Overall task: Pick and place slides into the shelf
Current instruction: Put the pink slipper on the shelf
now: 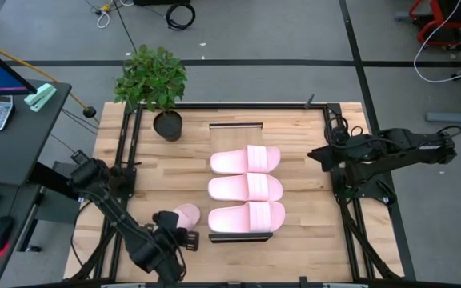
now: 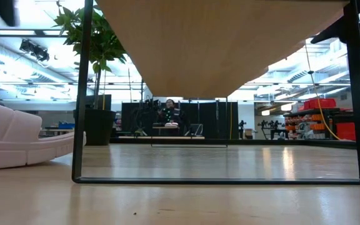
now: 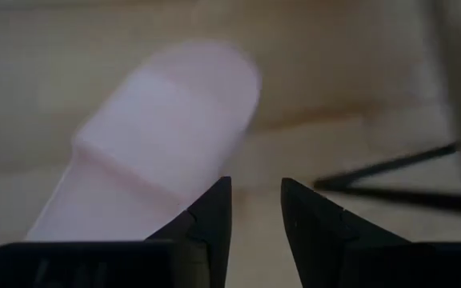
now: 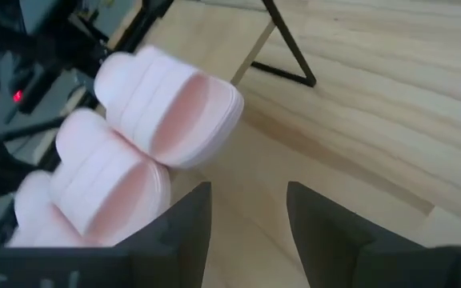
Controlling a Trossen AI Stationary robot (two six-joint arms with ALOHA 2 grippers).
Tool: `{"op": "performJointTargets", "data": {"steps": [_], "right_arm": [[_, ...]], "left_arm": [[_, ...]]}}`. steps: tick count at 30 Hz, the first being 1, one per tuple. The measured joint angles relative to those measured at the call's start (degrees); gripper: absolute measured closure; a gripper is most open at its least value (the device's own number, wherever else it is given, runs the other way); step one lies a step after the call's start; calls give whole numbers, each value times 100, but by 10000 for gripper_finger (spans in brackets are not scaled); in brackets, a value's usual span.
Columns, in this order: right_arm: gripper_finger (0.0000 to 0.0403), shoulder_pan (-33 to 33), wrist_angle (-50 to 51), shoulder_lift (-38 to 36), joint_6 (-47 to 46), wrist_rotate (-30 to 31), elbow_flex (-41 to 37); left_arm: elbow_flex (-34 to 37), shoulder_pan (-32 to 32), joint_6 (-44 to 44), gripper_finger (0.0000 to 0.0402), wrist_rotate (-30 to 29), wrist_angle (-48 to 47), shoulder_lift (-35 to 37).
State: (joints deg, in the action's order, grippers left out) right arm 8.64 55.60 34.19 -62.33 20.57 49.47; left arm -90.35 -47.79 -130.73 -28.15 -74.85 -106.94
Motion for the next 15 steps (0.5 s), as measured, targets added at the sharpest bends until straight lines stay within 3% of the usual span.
{"op": "performJointTargets", "data": {"steps": [3, 11, 15], "right_arm": [[234, 0, -165, 69, -407, 98, 0], [234, 0, -621, 345, -1097, 185, 0], [234, 0, -867, 525, -1237, 189, 0]], "left_arm": [[0, -29, 120, 286, -303, -190, 11], [-2, -565, 20, 299, -424, -968, 22], [-2, -948, -18, 304, -1190, -1048, 22]]}}
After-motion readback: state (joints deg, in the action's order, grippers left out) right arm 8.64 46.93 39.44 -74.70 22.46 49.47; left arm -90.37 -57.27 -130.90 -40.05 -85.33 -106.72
